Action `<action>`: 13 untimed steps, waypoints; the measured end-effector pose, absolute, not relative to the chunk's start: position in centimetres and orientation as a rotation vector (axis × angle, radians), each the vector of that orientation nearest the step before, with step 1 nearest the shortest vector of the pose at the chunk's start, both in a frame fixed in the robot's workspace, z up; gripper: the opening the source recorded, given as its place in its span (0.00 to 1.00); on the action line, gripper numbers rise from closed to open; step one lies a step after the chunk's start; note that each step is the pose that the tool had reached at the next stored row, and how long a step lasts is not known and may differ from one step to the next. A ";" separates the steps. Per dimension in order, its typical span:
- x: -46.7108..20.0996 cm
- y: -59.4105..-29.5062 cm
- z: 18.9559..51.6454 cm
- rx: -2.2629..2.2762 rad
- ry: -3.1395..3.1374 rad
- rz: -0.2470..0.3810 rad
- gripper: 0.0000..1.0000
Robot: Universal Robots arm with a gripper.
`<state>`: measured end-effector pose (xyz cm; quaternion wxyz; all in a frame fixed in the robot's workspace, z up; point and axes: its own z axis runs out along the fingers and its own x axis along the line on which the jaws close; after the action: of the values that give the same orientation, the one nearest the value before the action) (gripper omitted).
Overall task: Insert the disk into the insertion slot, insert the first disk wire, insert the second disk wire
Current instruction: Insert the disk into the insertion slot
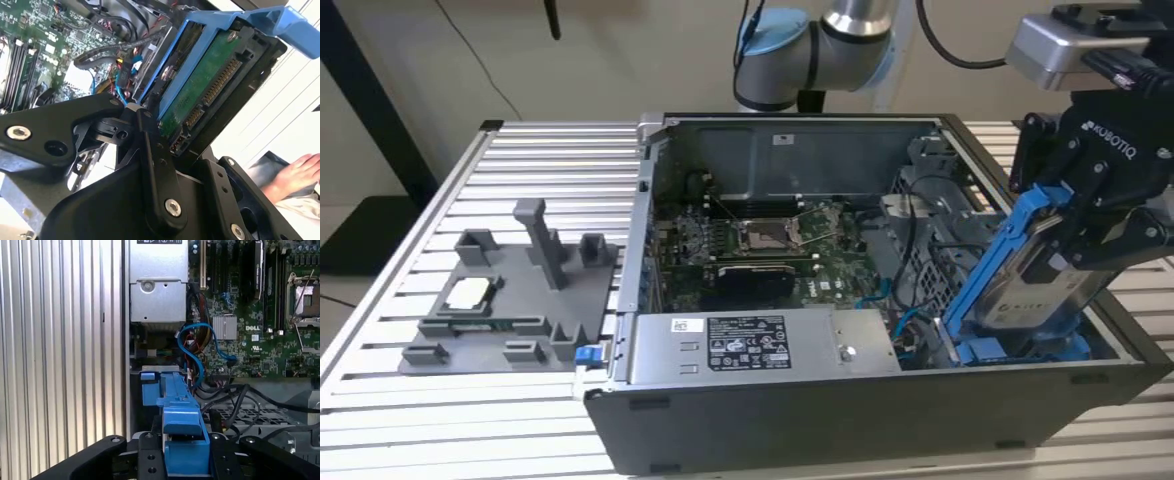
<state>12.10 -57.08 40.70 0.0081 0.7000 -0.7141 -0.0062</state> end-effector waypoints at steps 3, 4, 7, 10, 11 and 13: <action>12.1 -56.9 40.4 2.188 -2.232 -0.019 0.33; 12.1 -56.8 40.3 2.188 -2.232 -0.020 0.33; 12.1 -56.6 39.8 2.188 -2.232 -0.020 0.33; 12.2 -56.6 39.4 2.188 -2.232 -0.020 0.33; 12.2 -56.6 39.3 2.188 -2.232 -0.020 0.33; 12.2 -56.6 39.3 2.188 -2.232 -0.020 0.33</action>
<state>12.15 -56.58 39.31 0.0080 0.7000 -0.7141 -0.0063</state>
